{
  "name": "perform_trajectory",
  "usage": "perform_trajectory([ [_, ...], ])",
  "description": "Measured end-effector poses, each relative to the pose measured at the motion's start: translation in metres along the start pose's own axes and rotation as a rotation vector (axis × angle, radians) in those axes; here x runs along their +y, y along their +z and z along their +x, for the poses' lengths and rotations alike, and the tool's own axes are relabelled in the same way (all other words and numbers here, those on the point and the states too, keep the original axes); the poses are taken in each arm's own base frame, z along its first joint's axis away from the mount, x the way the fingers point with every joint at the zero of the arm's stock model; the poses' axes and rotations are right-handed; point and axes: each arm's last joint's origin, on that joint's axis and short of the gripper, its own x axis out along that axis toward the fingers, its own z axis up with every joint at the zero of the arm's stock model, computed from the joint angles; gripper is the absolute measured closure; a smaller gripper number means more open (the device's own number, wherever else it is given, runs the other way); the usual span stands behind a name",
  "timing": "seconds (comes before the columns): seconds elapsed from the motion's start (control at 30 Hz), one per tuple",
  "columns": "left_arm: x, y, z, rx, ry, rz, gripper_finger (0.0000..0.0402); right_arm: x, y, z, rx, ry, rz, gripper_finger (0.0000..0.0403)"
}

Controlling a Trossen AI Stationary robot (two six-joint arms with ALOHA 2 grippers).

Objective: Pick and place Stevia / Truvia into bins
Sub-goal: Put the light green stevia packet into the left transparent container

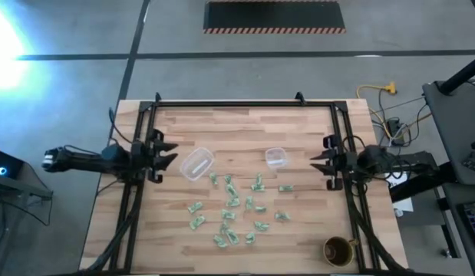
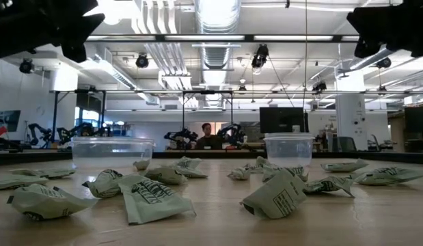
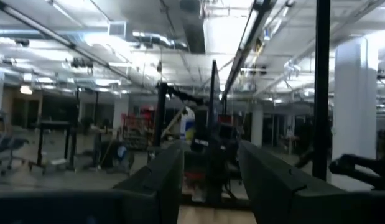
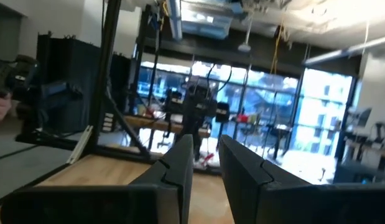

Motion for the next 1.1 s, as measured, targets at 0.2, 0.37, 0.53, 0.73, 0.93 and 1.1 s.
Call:
perform_trajectory([
  [0.2,-0.002,-0.01,0.006,0.076,-0.021,-0.002,0.0265,0.001,-0.007,0.002,0.076,0.009,-0.016,0.0335],
  [0.37,-0.002,-0.017,0.009,0.128,-0.02,0.007,0.0265,0.002,-0.011,0.004,0.117,0.014,-0.006,0.0335],
  [0.53,-0.004,-0.02,0.01,0.153,-0.068,-0.052,0.0265,0.003,-0.016,0.006,0.162,0.032,0.109,0.0335],
  [0.73,-0.013,-0.005,0.016,0.118,-0.322,-0.054,0.0265,0.009,-0.017,0.011,0.146,0.222,0.067,0.0335],
  [0.93,-0.024,-0.008,0.021,0.126,-0.448,-0.006,0.0265,0.012,-0.018,0.017,0.138,0.314,0.017,0.0335],
  [1.1,-0.039,-0.004,0.03,0.09,-0.535,0.051,0.0265,0.012,-0.019,0.022,0.178,0.323,-0.011,0.0335],
])
